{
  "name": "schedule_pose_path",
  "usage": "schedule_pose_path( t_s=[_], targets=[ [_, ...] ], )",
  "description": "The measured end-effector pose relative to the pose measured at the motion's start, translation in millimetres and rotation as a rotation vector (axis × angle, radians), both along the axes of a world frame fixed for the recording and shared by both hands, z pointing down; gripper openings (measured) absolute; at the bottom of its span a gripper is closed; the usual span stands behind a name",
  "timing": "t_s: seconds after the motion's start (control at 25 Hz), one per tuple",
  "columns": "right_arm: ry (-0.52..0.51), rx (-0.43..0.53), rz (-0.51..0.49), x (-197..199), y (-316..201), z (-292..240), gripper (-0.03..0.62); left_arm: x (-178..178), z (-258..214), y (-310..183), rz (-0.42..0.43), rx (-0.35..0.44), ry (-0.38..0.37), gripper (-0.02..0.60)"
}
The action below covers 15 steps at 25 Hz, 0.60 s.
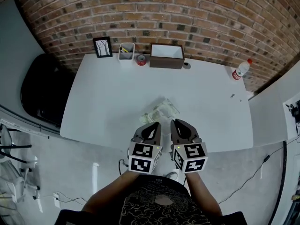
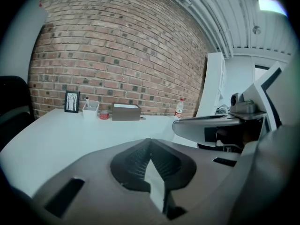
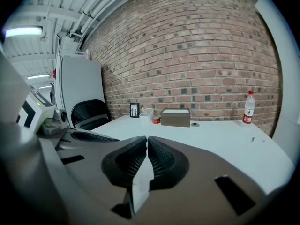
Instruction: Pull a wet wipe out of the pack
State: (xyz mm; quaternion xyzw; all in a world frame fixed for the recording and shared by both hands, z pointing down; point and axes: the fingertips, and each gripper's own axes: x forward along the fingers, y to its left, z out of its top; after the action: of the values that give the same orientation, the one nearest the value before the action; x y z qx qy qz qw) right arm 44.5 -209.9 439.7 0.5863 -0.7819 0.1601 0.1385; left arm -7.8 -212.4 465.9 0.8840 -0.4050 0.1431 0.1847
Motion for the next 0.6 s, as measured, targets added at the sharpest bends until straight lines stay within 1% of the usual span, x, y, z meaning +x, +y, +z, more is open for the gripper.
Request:
schedule_pose_path(
  t_s=[0.6],
  targets=[
    [0.003, 0.007, -0.122, 23.4, 45.5, 3.3, 0.022, 26.9, -8.7, 44.7, -0.11, 0.029, -0.008, 0.011]
  ],
)
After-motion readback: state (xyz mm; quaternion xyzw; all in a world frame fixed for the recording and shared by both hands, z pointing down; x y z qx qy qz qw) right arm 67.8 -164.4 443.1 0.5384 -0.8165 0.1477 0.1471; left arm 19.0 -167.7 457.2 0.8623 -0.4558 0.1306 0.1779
